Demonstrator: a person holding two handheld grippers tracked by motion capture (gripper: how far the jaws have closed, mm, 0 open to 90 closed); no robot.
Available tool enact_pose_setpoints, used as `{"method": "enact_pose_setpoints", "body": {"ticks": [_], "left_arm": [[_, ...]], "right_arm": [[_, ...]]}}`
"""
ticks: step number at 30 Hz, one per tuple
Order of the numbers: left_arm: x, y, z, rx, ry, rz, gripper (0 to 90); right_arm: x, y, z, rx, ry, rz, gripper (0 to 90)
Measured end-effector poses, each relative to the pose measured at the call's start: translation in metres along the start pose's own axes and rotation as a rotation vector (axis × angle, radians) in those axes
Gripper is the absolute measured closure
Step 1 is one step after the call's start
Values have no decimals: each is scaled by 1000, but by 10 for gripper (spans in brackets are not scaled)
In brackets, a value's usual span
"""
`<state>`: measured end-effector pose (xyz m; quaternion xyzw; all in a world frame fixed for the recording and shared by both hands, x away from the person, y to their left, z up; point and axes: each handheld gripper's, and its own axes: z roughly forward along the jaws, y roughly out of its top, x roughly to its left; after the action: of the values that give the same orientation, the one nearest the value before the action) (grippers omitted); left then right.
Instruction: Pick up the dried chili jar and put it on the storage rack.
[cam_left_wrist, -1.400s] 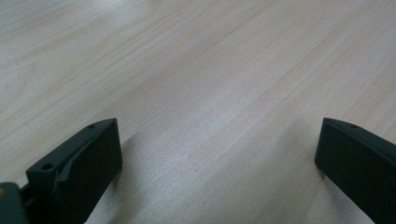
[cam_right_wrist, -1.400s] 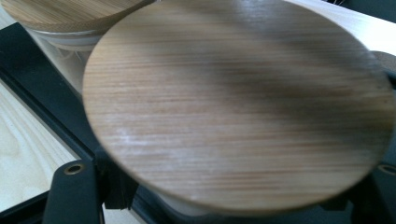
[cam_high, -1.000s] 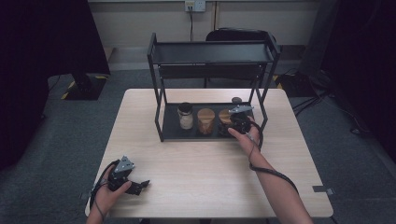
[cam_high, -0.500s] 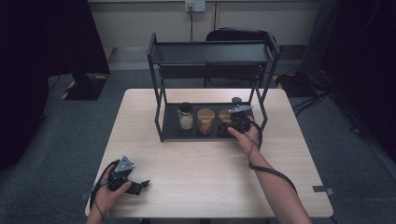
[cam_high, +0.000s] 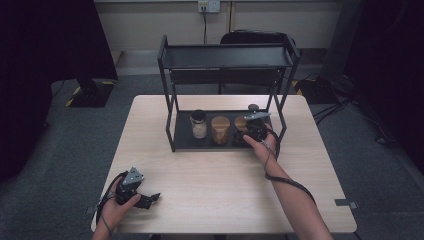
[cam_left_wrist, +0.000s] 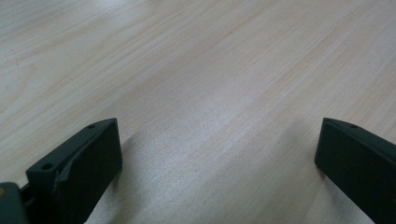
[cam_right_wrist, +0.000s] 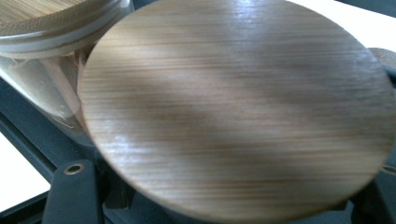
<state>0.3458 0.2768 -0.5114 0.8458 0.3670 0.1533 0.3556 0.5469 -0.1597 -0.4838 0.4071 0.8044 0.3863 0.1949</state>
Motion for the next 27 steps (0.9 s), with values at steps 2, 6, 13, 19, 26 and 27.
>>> {"method": "enact_pose_setpoints", "body": {"ticks": [2,6,13,19,26,27], "left_arm": [[0,0,0,0,0,0,2],[0,0,0,0,-1,1,3],[0,0,0,0,-1,1,3],[0,0,0,0,-2,1,3],[0,0,0,-1,-3,2,3],[0,0,0,0,-3,2,4]], "right_arm": [[0,0,1,-3,-2,-1,252],[0,1,2,-2,-7,4,252],[1,3,4,0,-15,16,250],[1,4,5,2,-22,21,250],[0,4,5,1,-25,26,245],[0,4,5,-1,-24,31,232]]}}
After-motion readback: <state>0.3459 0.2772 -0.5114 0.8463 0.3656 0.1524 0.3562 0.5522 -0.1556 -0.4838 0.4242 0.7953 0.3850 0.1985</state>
